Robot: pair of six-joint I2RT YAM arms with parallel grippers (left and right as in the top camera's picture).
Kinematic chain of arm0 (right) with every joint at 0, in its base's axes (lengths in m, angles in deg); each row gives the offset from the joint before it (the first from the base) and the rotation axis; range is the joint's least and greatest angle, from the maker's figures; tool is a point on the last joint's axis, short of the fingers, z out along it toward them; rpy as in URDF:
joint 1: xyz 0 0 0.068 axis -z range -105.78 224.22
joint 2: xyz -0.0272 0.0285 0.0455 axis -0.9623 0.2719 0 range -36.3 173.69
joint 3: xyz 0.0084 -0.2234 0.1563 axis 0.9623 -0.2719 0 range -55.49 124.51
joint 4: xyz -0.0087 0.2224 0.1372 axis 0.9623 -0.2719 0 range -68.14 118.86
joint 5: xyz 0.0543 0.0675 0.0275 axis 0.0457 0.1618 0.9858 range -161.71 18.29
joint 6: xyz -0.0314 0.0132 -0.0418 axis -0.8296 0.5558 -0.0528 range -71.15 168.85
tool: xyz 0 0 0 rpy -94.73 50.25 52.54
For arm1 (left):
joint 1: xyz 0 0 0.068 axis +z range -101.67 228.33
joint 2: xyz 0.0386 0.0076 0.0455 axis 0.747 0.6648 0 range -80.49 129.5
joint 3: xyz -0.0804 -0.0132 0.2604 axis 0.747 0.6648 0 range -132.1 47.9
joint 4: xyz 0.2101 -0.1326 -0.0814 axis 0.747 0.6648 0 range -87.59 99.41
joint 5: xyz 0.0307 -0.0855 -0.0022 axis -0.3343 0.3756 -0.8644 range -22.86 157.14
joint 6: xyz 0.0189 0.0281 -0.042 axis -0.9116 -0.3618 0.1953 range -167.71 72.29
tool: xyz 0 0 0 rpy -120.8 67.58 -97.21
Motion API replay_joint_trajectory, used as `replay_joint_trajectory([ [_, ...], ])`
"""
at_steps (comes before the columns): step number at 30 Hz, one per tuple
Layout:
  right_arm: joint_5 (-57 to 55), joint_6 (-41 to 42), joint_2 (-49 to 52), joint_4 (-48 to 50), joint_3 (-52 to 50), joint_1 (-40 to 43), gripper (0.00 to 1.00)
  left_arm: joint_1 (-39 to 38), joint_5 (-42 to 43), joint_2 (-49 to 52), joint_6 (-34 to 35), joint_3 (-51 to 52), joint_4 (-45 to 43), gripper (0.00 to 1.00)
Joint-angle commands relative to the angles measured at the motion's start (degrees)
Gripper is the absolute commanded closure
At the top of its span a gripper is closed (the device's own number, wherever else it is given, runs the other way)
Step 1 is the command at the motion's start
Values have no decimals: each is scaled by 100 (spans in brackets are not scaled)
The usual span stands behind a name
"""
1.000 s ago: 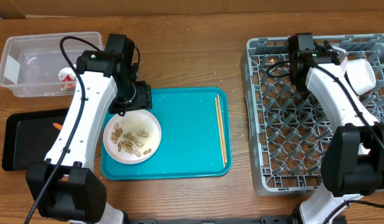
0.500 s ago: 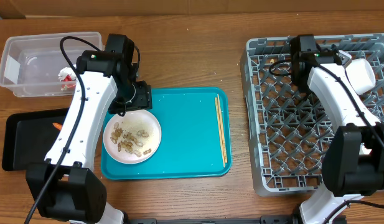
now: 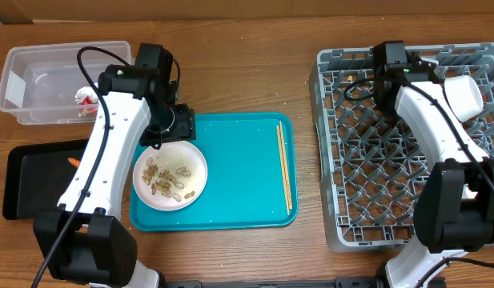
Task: Sort waste into correct bins and load items into the dishwasher
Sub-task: 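Reach the left gripper to the rice plate and grasp its rim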
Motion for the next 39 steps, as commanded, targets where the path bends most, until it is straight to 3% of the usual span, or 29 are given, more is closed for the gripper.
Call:
replay_joint_trajectory([
  [1, 26, -55, -168, -74, 151, -22, 25, 28, 22, -149, 55, -101, -4, 30],
  [9, 680, 24, -1097, -264, 192, -55, 21, 28, 22, -149, 55, -101, 46, 30],
  [15, 3434, -1001, -1961, -129, 302, -225, 18, 28, -13, -149, 55, -101, 81, 29],
  [21, 5187, -1045, -2035, -361, 286, -752, 18, 120, -669, -157, 487, -103, 378, 33],
  [26, 5246, -1027, -1904, -380, 280, -1532, 18, 525, -758, -179, 748, -103, 651, 32],
  [32, 5182, -811, -1615, -339, 234, -2317, 17, 966, -203, -177, 741, -103, 678, 31],
  [39, 5130, -385, -1270, -531, 219, -2496, 17, 586, 208, -164, 748, -92, 380, 31],
])
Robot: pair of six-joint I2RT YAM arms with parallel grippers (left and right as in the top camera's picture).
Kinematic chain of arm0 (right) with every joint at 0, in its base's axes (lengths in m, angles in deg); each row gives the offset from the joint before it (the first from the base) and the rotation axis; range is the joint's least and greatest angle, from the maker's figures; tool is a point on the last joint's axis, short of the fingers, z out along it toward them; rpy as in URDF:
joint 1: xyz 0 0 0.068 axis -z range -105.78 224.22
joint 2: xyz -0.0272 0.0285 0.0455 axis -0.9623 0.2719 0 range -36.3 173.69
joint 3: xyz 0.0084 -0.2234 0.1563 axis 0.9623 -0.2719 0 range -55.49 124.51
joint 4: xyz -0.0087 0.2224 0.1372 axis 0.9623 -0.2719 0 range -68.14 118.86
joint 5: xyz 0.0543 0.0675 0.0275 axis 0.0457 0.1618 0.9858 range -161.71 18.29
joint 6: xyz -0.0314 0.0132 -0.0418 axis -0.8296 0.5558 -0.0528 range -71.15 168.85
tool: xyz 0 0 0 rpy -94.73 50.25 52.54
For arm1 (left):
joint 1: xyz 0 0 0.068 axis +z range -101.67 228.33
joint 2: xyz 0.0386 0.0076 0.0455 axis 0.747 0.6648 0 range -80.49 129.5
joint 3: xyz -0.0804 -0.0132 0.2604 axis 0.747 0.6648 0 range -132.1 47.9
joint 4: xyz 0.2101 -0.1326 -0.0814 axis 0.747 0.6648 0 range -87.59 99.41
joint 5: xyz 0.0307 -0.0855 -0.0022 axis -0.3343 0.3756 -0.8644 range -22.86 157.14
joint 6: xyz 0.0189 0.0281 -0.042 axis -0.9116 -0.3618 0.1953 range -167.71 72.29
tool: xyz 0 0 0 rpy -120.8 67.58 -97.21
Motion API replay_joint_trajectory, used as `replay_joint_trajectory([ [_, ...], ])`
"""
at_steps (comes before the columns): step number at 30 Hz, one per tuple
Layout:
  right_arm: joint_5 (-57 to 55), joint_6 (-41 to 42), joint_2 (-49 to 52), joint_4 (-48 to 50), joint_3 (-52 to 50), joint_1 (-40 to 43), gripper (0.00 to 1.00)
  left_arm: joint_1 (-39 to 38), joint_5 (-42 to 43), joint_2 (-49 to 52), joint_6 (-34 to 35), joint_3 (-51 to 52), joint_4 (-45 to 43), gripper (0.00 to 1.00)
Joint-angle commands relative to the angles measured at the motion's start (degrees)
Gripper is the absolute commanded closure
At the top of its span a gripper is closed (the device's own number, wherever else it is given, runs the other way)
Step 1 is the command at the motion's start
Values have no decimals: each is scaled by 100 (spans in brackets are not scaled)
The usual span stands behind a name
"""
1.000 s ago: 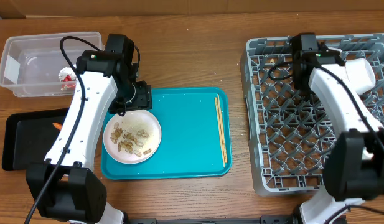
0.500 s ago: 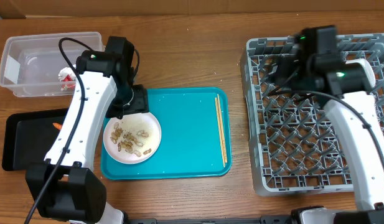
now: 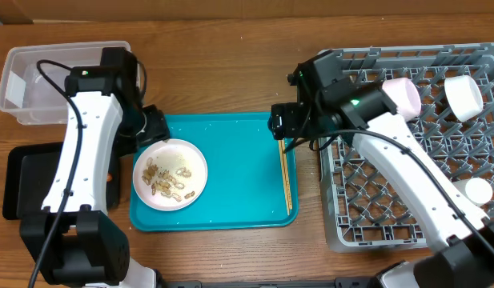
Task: Sort waste into correct bins and load items into the dishwasher
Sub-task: 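Reach the left gripper to the rice plate and grasp its rim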
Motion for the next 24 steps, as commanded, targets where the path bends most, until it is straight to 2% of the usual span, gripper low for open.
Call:
replay_joint_trajectory([
  [1, -79, 212, 83, -120, -24, -13, 17, -358, 278, -151, 133, -76, -76, 31],
  [7, -452, 203, 83, -531, -24, 26, 16, -975, 221, -136, 645, 369, -382, 30],
  [15, -466, 186, 83, -616, -24, 24, 16, -1344, 487, -136, 1235, 1574, -1390, 31],
  [24, -466, 186, 83, -562, -24, 24, 15, -1508, 717, -136, 1279, 2498, -2789, 48],
])
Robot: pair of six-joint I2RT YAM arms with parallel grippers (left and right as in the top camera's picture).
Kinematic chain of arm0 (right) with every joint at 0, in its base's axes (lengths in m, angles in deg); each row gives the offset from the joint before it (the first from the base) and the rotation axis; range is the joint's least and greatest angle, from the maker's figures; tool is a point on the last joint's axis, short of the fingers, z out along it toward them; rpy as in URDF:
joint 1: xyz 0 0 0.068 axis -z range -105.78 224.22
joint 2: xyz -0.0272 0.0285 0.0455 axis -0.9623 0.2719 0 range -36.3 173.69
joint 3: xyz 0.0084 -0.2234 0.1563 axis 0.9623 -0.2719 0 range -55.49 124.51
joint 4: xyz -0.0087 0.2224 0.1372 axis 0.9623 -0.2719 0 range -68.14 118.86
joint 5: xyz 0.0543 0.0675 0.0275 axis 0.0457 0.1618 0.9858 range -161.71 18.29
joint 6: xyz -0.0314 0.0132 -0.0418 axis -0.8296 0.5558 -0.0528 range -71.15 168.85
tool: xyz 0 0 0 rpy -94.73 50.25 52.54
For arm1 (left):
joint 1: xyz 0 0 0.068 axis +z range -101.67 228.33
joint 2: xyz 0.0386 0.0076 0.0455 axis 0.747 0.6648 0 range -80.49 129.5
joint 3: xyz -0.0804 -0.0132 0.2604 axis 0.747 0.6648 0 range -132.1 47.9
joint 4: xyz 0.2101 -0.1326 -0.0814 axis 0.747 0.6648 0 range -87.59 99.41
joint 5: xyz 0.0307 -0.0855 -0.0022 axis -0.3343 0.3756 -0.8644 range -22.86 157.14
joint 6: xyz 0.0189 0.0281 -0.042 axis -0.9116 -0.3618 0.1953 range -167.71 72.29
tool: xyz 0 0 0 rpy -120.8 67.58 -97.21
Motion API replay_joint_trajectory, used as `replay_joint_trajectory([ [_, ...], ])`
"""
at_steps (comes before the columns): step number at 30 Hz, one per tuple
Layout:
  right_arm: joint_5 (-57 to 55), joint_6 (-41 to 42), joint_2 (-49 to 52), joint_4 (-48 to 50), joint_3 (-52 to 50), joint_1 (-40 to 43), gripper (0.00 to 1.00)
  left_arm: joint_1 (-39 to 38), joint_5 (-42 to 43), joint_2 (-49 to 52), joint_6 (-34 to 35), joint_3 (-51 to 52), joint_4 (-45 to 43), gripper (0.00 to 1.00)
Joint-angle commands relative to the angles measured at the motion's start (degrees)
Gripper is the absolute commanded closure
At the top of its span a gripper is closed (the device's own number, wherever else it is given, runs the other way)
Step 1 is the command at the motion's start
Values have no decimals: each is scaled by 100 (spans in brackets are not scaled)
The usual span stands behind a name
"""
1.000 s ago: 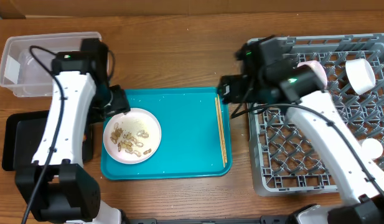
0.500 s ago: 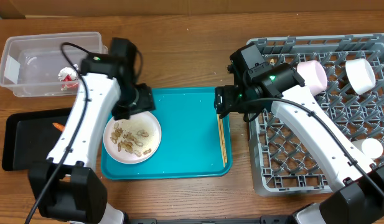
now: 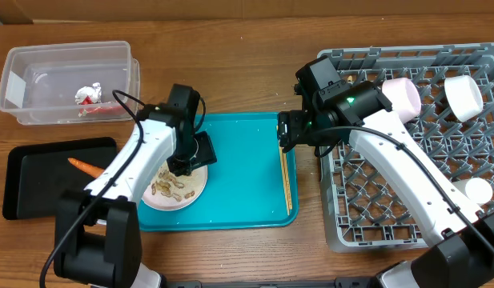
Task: Sort waste into correct bins and load items into the dishwasher
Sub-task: 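Reach the left gripper to the rice plate and grasp its rim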
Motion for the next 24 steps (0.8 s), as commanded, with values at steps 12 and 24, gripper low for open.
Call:
replay_joint_trajectory([
  [12, -55, 24, -24, 33, -9, 13, 14, -413, -216, -114, 398, 535, -782, 56],
  [24, -55, 24, -24, 33, -9, 13, 14, -457, -240, 81, 461, 538, -920, 56],
])
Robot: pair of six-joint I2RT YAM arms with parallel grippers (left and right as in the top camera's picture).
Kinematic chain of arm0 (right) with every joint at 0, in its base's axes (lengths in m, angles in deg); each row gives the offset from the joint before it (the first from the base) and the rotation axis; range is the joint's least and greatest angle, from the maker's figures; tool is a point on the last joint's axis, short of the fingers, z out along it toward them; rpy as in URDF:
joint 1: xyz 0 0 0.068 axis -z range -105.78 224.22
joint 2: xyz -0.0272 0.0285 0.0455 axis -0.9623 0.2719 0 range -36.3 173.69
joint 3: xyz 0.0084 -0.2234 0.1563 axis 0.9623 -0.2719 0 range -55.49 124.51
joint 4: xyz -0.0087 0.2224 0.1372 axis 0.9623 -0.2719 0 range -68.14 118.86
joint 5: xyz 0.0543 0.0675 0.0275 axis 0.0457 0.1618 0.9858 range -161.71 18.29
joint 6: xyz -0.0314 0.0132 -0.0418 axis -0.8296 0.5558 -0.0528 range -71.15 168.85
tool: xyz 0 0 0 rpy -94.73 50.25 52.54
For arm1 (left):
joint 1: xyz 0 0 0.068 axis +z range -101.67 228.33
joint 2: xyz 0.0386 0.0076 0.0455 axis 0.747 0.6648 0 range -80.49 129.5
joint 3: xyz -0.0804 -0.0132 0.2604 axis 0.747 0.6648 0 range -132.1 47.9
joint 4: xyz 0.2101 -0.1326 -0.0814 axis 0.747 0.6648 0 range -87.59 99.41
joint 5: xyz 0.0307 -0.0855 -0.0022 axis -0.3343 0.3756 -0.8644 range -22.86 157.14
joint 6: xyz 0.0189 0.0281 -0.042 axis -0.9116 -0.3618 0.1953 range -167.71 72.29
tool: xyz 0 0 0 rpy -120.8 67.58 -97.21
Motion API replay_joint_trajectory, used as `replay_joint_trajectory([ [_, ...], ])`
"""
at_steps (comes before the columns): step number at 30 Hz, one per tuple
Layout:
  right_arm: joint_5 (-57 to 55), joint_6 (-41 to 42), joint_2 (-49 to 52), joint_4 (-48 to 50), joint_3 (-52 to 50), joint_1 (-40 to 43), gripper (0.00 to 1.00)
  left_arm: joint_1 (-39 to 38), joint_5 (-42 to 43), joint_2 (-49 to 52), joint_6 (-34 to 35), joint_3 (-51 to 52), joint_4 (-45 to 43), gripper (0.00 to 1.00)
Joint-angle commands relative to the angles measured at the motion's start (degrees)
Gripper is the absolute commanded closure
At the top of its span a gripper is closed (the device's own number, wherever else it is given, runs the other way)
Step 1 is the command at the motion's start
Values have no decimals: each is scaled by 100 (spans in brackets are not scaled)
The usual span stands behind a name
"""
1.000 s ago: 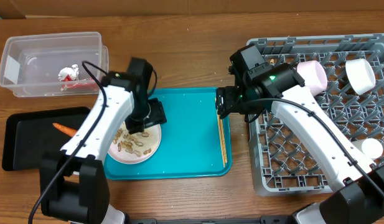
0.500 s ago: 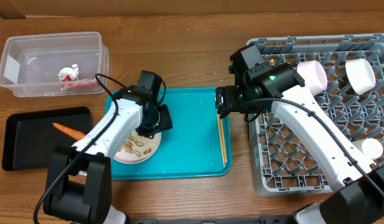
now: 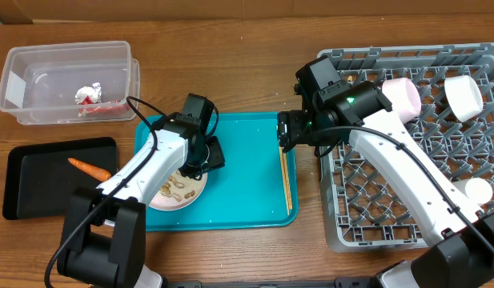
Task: Sort waste into correct bins and load items into the dishwasher
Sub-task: 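Reach the left gripper to the rice plate and grasp its rim, then lift the plate with the left gripper and carry it left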
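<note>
A white plate [image 3: 176,189] of peanut shells lies on the left of the teal tray [image 3: 238,180]. My left gripper [image 3: 208,154] hovers low at the plate's right rim; whether its fingers are open or shut does not show. A pair of chopsticks [image 3: 286,180] lies along the tray's right side. My right gripper [image 3: 283,138] sits over their far end, its fingers hidden from above. The grey dish rack [image 3: 367,200] on the right holds a pink cup [image 3: 400,94], a white cup [image 3: 463,94] and a white lid [image 3: 477,190].
A clear bin [image 3: 66,80] with a crumpled wrapper [image 3: 90,94] stands at the back left. In front of it lies a black tray [image 3: 38,188] holding a carrot [image 3: 88,168]. The left arm's cable loops above the plate.
My left gripper has shifted slightly to the right, from over the plate's middle to its right rim. The right arm has stayed in place over the chopsticks' far end.
First my left gripper was at the plate's far-left rim and my right arm was over the rack. Then the left stood at the tray's left edge, the right was above the chopsticks, and the pink cup showed in the rack. Since then the left has been over the plate.
</note>
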Motion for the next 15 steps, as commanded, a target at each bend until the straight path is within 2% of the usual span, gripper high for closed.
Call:
replay_joint_trajectory([
  [1, -52, 28, -24, 31, -9, 13, 14, -55, -50, 133, 107, 57, -72, 56],
  [11, -52, 28, -24, 24, -9, 13, 14, -129, -203, 540, 63, 57, -258, 57],
  [15, -50, 28, -24, 4, -9, 13, 14, -129, -527, 625, 63, 57, -114, 66],
])
